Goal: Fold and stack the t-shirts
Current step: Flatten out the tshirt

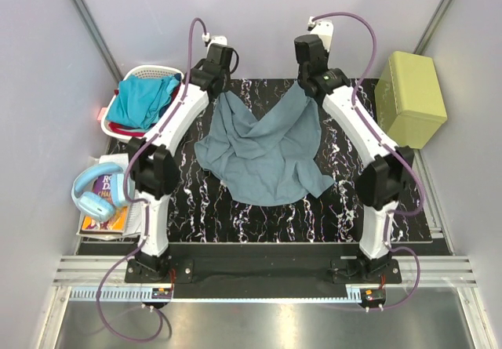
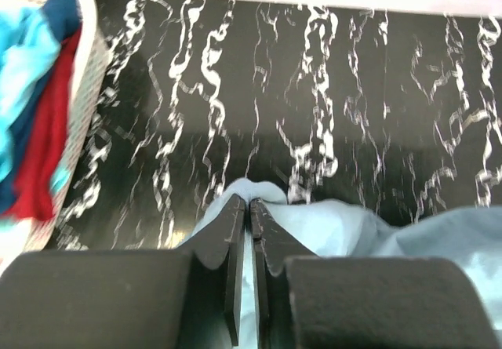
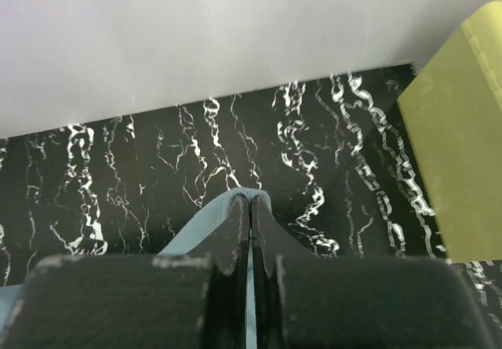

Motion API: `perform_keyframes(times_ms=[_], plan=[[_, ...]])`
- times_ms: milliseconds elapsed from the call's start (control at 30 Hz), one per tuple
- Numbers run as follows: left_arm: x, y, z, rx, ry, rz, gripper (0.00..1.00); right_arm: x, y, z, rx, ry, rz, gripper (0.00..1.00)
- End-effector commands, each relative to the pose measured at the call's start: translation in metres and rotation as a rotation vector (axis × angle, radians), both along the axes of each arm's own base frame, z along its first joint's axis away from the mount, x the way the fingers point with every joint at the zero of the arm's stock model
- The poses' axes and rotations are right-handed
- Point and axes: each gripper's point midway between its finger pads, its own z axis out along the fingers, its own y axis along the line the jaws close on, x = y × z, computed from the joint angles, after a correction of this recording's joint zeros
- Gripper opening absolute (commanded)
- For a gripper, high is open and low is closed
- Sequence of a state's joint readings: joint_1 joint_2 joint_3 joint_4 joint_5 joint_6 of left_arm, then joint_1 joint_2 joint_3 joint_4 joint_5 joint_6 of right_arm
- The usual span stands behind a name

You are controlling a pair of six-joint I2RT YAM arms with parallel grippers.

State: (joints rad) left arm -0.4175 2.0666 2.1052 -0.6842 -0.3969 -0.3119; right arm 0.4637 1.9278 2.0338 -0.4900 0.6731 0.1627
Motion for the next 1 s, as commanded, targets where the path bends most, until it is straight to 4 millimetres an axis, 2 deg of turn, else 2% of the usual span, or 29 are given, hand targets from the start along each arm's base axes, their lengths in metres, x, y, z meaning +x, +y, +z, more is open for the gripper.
perform_keyframes(times_ms=[0, 167, 267, 300, 400, 433, 500, 567, 633, 667, 733, 767, 800, 900, 967], plan=[[0.037, 0.002, 0.023, -0.117, -0.082, -0.015, 0.11, 0.026, -0.006, 0.008, 0.115, -0.036, -0.006, 0.0], [0.046, 0.006, 0.022, -0.136, -0.087, -0.016, 0.09, 0.037, -0.019, -0.003, 0.124, -0.023, -0.043, 0.0], [0.043, 0.002, 0.034, -0.162, -0.103, -0.039, 0.07, 0.037, -0.016, 0.002, 0.137, -0.029, -0.022, 0.0], [0.042, 0.002, 0.041, -0.168, -0.115, -0.042, 0.06, 0.036, -0.016, 0.007, 0.144, -0.037, -0.016, 0.0], [0.035, 0.0, 0.074, -0.203, -0.174, -0.064, 0.04, 0.033, -0.013, 0.04, 0.175, -0.101, 0.013, 0.0], [0.029, 0.0, 0.097, -0.221, -0.216, -0.075, 0.03, 0.031, -0.011, 0.058, 0.19, -0.136, 0.031, 0.0], [0.022, 0.0, 0.12, -0.241, -0.258, -0.087, 0.03, 0.024, -0.01, 0.084, 0.215, -0.184, 0.053, 0.0], [0.007, 0.002, 0.153, -0.271, -0.311, -0.102, 0.03, 0.013, -0.007, 0.115, 0.254, -0.24, 0.088, 0.0], [-0.007, -0.002, 0.173, -0.291, -0.34, -0.13, 0.03, 0.0, 0.001, 0.134, 0.257, -0.269, 0.117, 0.0], [-0.021, 0.0, 0.193, -0.298, -0.372, -0.138, 0.03, -0.01, 0.002, 0.147, 0.254, -0.291, 0.126, 0.0], [-0.038, -0.007, 0.213, -0.302, -0.405, -0.158, 0.03, -0.024, 0.005, 0.161, 0.216, -0.312, 0.125, 0.0], [-0.048, -0.009, 0.22, -0.305, -0.41, -0.166, 0.03, -0.04, 0.017, 0.175, 0.213, -0.338, 0.149, 0.0], [-0.063, -0.013, 0.234, -0.315, -0.432, -0.186, 0.03, -0.049, 0.019, 0.182, 0.201, -0.35, 0.15, 0.0], [-0.092, -0.019, 0.249, -0.335, -0.439, -0.219, 0.03, -0.079, 0.025, 0.201, 0.177, -0.373, 0.16, 0.0], [-0.106, -0.021, 0.248, -0.357, -0.419, -0.233, 0.03, -0.103, 0.023, 0.21, 0.175, -0.377, 0.162, 0.0]])
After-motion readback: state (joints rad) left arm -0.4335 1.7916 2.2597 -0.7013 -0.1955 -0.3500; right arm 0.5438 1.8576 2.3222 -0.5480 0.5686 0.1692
